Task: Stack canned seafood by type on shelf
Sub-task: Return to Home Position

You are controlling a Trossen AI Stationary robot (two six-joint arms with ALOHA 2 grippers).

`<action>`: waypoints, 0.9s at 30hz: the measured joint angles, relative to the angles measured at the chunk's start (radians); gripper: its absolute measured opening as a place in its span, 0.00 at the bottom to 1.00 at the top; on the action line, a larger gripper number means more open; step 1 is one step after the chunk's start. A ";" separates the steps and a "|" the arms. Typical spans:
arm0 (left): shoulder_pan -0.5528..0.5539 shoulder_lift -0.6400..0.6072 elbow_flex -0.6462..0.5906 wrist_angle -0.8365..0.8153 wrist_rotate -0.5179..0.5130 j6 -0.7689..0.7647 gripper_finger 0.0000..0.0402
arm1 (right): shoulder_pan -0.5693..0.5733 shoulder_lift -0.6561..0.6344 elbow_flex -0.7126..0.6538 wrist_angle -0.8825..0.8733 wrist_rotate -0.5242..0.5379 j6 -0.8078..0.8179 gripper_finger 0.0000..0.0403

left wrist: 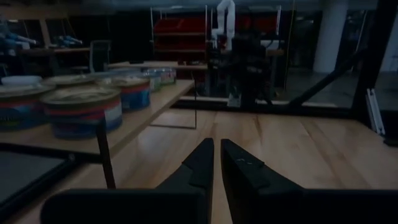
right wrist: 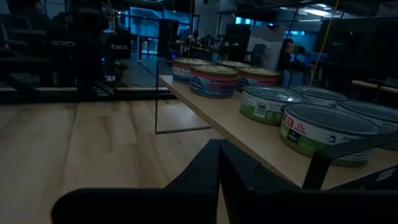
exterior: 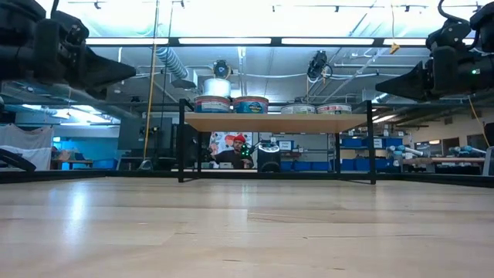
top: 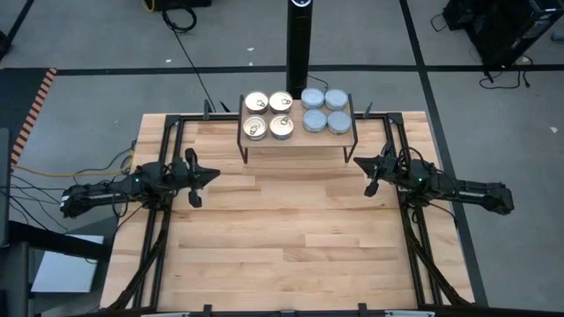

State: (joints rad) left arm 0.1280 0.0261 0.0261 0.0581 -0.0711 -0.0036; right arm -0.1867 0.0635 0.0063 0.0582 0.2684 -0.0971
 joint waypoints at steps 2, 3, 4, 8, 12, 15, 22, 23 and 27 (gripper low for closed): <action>0.000 0.000 0.000 0.015 0.000 0.000 0.08 | 0.000 0.000 0.000 0.000 0.000 0.000 0.05; 0.000 0.000 0.000 0.023 0.000 0.000 0.08 | 0.000 0.000 0.000 0.000 0.000 0.000 0.05; 0.000 0.000 0.000 0.030 0.000 0.000 0.08 | 0.000 0.000 0.000 0.000 0.000 0.000 0.05; 0.000 0.000 0.000 0.037 0.001 0.000 0.08 | 0.000 0.000 0.000 0.000 0.000 0.000 0.06; 0.000 0.000 0.000 0.050 0.001 0.000 0.08 | 0.000 0.000 0.000 0.000 0.000 0.000 0.06; 0.000 0.000 0.000 0.053 0.001 -0.001 0.08 | 0.000 0.000 0.000 0.000 0.000 0.000 0.06; 0.000 0.000 0.000 0.055 0.002 -0.001 0.08 | 0.000 0.000 0.000 0.000 0.000 0.000 0.06; 0.000 0.000 0.000 0.055 0.004 -0.001 0.08 | 0.000 0.000 0.000 0.000 0.000 0.000 0.06; 0.000 0.000 0.000 0.055 0.005 -0.001 0.08 | 0.000 0.000 0.000 0.000 0.000 0.000 0.07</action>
State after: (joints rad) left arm 0.1280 0.0261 0.0261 0.1128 -0.0666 -0.0045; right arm -0.1867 0.0635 0.0063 0.0584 0.2680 -0.0971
